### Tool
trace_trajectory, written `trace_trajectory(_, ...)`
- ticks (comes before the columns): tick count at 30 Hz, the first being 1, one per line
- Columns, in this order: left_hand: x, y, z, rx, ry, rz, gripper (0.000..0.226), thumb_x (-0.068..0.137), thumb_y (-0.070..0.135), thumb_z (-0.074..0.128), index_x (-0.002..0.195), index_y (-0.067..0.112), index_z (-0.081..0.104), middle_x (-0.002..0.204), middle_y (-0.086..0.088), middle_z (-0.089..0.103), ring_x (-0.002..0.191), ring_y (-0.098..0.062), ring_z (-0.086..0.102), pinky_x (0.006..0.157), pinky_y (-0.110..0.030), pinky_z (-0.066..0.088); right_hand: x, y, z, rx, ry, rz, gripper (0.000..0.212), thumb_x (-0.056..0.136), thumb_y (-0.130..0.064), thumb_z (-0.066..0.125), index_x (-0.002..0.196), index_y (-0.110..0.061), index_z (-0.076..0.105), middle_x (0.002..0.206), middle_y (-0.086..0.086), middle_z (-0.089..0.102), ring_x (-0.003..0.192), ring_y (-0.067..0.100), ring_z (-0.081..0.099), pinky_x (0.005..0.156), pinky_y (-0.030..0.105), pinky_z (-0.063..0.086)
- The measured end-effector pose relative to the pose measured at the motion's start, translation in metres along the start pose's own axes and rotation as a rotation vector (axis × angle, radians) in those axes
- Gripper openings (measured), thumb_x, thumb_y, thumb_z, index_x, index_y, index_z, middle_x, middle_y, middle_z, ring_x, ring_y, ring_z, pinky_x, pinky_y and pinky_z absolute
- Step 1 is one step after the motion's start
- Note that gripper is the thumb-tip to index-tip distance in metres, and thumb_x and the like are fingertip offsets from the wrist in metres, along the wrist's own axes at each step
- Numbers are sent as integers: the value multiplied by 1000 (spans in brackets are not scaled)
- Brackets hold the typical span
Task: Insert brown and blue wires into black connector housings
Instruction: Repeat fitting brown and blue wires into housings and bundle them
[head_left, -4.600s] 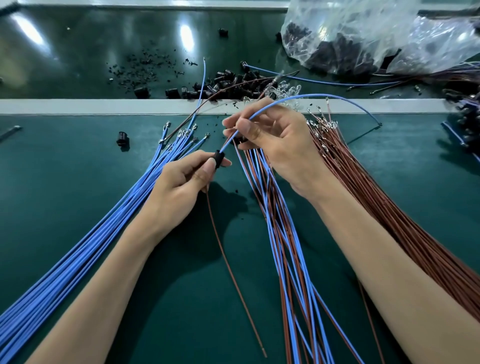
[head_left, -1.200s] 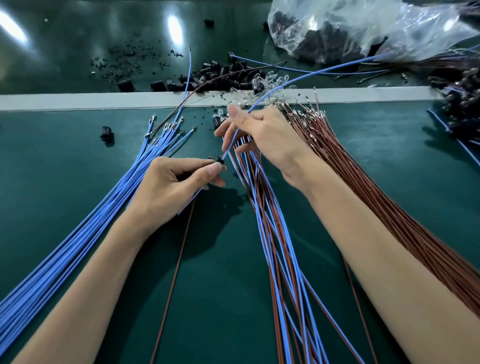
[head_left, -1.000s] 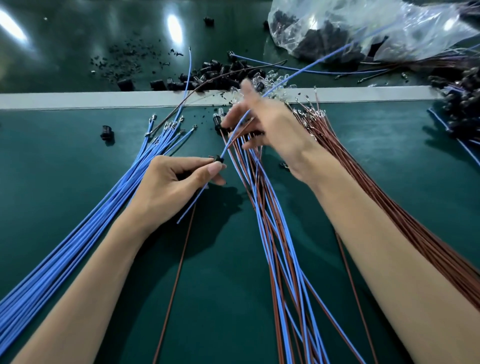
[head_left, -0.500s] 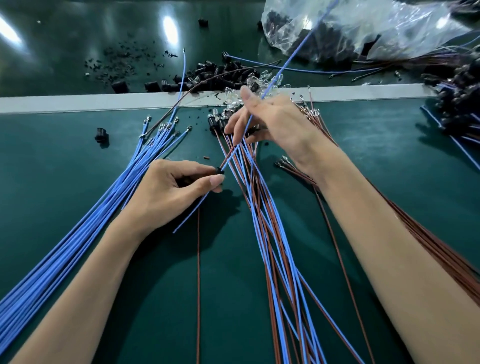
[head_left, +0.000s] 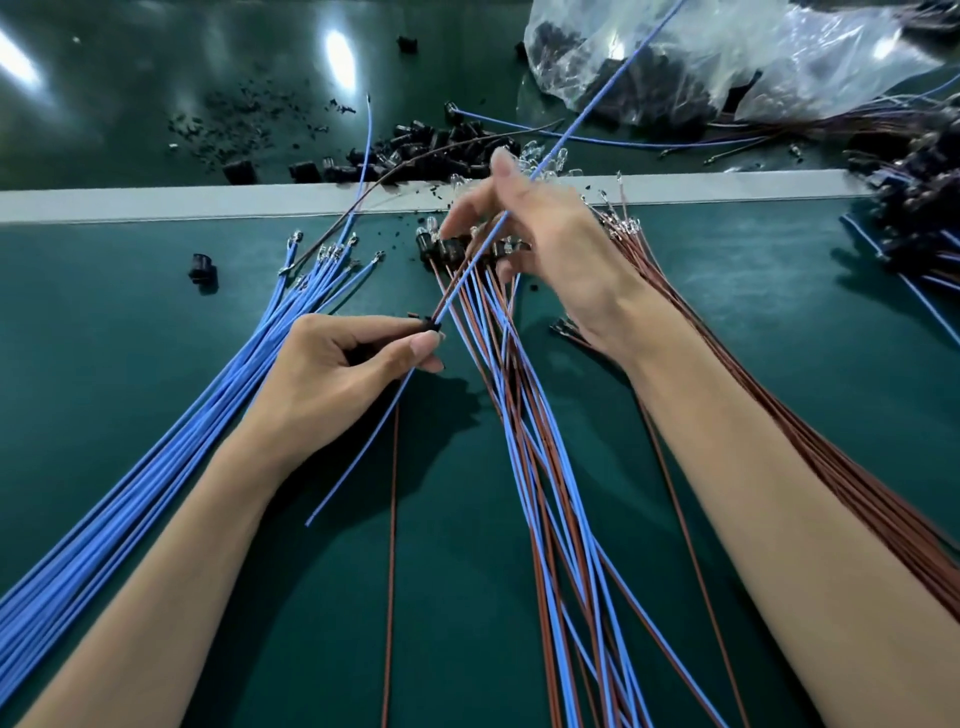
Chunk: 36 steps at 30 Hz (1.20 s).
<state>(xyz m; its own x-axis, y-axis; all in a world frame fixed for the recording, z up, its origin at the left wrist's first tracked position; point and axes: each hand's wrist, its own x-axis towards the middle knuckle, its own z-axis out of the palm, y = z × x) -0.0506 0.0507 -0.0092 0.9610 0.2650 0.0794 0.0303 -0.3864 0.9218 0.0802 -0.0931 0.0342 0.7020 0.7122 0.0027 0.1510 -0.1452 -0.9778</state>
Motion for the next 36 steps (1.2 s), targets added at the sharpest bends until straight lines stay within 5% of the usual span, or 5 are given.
trace_trajectory(7,-1,1,0,-5,-5,11,13,79,36,64,86,30,72,79,17,73,77,8,64,73,-6,44,0,3,12,-398,-141,-3,50,100,-44,33,120,-11,64,115,-7,62,96,0,55,77,14,38)
trace_trajectory(13,1,2,2,44,13,56,14,81,31,64,89,22,72,84,18,72,77,6,66,72,-5,43,-3,-9,-6,-39,202,-94,45,105,-29,25,101,-21,70,103,4,61,87,9,50,67,23,35)
trace_trajectory(19,5,6,2,-5,48,20,18,78,38,62,91,28,69,81,18,73,75,-9,70,72,-17,53,0,-1,2,-336,-20,-34,32,102,-30,37,114,-25,66,111,-3,53,91,1,49,76,19,37)
trace_trajectory(26,6,1,-5,-5,57,36,13,78,37,62,89,33,67,82,9,73,75,-11,70,76,-24,57,0,1,-18,115,207,-93,12,96,-9,53,86,-8,61,74,7,53,56,6,50,49,18,41)
trace_trajectory(36,9,-4,5,-19,62,33,12,91,10,58,95,21,63,83,-1,70,69,-7,66,69,-17,55,-2,11,-26,57,83,12,11,88,-17,65,83,-18,75,99,-7,58,75,4,51,62,17,38)
